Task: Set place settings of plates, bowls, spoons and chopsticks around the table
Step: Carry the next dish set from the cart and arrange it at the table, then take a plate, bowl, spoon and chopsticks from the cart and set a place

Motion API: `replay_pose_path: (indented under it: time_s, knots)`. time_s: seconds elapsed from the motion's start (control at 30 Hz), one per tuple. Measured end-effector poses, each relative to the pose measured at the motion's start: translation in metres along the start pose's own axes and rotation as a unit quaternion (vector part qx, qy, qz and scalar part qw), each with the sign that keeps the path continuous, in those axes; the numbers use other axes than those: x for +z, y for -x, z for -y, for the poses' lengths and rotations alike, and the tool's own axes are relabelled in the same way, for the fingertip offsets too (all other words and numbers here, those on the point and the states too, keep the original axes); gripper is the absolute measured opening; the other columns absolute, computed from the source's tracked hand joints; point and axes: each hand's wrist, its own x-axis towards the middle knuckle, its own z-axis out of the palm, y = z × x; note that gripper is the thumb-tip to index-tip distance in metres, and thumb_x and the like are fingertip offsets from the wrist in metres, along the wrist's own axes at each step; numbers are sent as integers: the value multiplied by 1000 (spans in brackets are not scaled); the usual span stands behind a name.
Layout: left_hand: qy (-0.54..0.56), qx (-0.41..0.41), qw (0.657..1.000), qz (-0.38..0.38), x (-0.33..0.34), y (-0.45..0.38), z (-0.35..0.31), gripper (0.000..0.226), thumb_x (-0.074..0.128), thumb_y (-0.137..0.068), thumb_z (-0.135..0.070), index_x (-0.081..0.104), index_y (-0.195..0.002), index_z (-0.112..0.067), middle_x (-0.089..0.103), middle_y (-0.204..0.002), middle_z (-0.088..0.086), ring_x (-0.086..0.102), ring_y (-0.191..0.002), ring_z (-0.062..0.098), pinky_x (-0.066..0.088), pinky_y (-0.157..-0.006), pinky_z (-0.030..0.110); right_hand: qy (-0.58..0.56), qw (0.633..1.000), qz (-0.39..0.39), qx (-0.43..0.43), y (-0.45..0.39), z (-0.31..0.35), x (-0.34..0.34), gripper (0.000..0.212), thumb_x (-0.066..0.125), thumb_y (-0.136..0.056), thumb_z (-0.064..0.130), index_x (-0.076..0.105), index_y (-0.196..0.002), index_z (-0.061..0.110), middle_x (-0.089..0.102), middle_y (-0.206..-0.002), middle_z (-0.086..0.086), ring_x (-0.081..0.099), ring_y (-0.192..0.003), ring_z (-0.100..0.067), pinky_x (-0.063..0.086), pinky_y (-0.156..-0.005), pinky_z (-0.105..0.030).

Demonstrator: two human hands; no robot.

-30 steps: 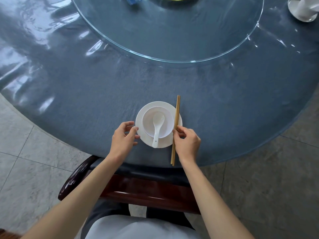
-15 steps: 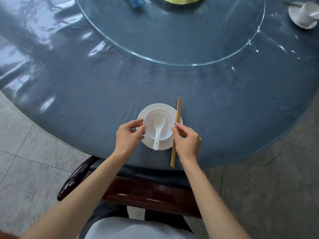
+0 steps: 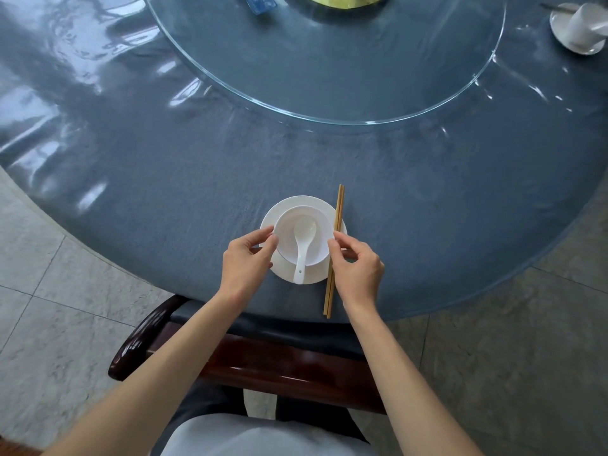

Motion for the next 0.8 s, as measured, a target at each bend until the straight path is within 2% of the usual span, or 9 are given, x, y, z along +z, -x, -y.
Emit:
replay_pose_path:
  time_s: [0.07,0.17,0.27,0.3,0.37,0.43,0.53,0.67,0.8]
  knots:
    - [-30,18,999,-4,-4,9,-5,36,67,-96,-37,70,-132,-31,77,-113,-13,73,-96,4,59,-98,41,3,1000,-4,-25,2,2,-7,19,77,-91,23,81,-109,20,75,-95,3,68,-77,2,46,-68,-4]
    - [-99,102,990,-18,-12,26,-11,43,62,-100,-37,60,-143,-39,65,-135,-26,67,-103,-7,54,-103,34,12,997,-1,-79,3,10,-24,20,78,-90,28,80,-109,22,74,-101,4,68,-78,-6,57,-73,-25]
    - [-186,196,962,-26,-20,43,-15,54,63,-100,-33,48,-151,-44,51,-148,-27,63,-123,8,54,-101,36,35,991,17,-132,2,18,-43,28,80,-88,35,79,-113,22,73,-115,4,69,-98,-11,59,-83,-39]
    - [-218,224,950,-25,-23,49,-14,57,63,-100,-32,44,-153,-43,49,-153,-22,58,-132,12,52,-105,37,46,987,28,-149,3,20,-49,32,81,-87,36,79,-115,21,73,-121,3,67,-109,-14,57,-91,-40]
    - [-275,265,924,-27,-27,61,-14,62,64,-100,-35,39,-156,-41,44,-160,-13,45,-145,15,42,-116,36,75,980,57,-178,4,24,-59,40,81,-86,40,76,-121,20,68,-133,1,60,-124,-16,48,-106,-32]
    - [-313,273,910,-23,-32,71,-16,65,60,-100,-45,33,-158,-44,34,-165,-13,30,-154,16,31,-121,36,102,971,79,-200,5,27,-69,46,79,-87,43,73,-127,22,63,-142,0,52,-133,-18,39,-106,-24]
    - [-344,270,899,-3,-35,85,-18,67,45,-96,-61,22,-159,-51,16,-169,-21,8,-160,12,25,-121,36,110,967,91,-209,8,25,-79,49,76,-90,45,69,-134,24,56,-151,-1,45,-141,-20,41,-110,-33]
    - [-372,284,884,6,-38,101,-17,71,40,-96,-65,13,-160,-52,1,-171,-22,-12,-159,12,22,-126,46,113,968,79,-209,19,18,-88,53,72,-91,49,64,-138,25,48,-158,-1,39,-148,-19,43,-114,-43]
    - [-414,322,851,17,-42,117,-14,73,35,-97,-68,0,-159,-54,-9,-171,-19,-23,-157,17,15,-129,55,126,965,50,-225,44,15,-104,65,64,-90,61,58,-144,27,40,-163,0,28,-154,-19,41,-116,-49]
